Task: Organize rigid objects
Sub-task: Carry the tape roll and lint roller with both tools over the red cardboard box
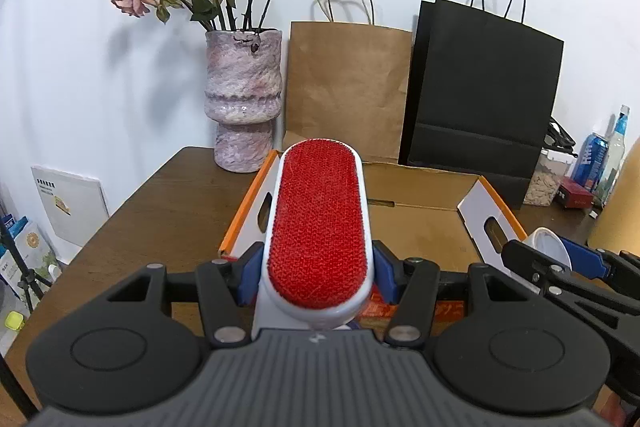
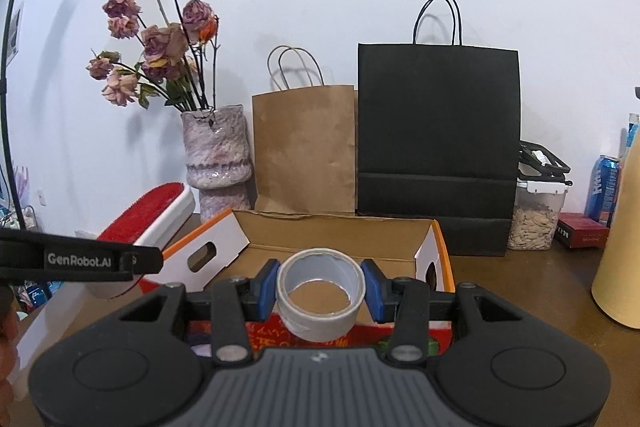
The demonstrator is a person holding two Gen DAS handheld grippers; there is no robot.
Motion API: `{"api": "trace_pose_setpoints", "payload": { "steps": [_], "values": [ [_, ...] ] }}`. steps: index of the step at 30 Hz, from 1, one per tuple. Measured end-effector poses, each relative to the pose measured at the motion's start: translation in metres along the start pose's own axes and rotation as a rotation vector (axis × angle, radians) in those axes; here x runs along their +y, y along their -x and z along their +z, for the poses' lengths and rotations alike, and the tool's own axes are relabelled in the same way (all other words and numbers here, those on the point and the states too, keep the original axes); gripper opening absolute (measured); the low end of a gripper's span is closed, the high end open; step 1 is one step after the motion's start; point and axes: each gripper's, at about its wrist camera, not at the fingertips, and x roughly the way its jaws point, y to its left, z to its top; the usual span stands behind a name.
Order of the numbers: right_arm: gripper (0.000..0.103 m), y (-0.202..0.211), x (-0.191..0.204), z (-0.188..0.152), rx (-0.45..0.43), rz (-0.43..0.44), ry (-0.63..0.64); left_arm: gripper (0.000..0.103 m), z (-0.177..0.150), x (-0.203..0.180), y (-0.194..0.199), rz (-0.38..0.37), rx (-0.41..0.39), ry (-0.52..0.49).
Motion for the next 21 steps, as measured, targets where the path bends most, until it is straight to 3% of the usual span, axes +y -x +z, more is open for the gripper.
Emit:
{"api": "trace_pose_setpoints", "payload": {
  "steps": [21],
  "values": [
    [0.043,-0.082,-0.015,0.030,0.034,-0.003,0.017,0.057,0.039,-0.003,-0.079,0.022,0.002,0.000]
  ]
}}
